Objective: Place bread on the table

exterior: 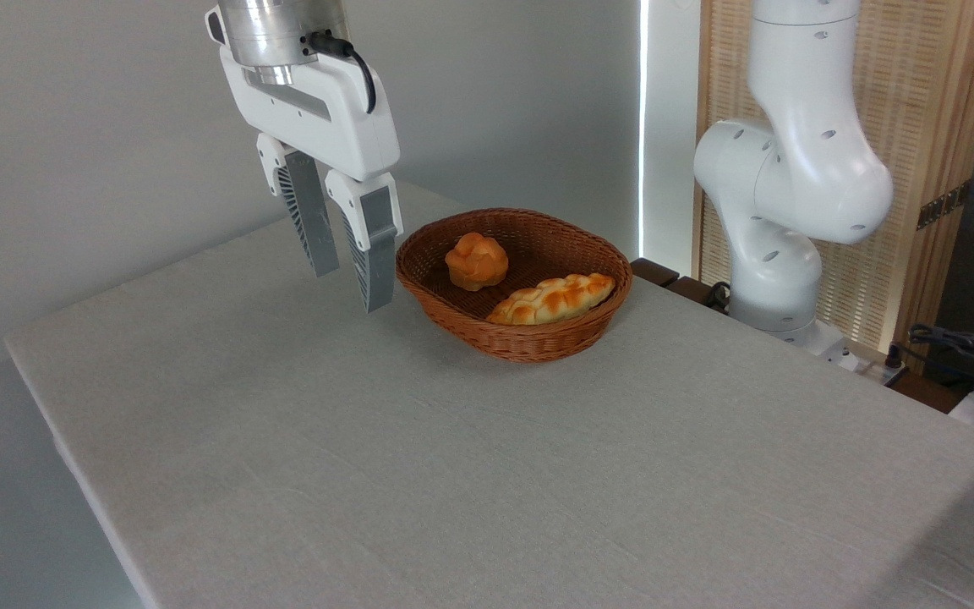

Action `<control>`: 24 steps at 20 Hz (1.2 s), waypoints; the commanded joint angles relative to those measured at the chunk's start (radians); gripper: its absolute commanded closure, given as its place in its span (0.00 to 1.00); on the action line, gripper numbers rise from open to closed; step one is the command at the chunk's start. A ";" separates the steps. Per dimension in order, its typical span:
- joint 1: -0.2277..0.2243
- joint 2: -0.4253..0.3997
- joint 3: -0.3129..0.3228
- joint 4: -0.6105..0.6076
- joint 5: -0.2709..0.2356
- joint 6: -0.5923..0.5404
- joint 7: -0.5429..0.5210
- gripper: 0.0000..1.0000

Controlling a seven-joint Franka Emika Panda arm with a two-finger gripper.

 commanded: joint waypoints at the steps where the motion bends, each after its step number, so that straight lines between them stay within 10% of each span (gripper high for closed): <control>1: -0.004 0.007 0.002 0.008 0.001 0.007 -0.010 0.00; 24: -0.007 -0.025 0.000 -0.041 -0.052 0.010 -0.006 0.00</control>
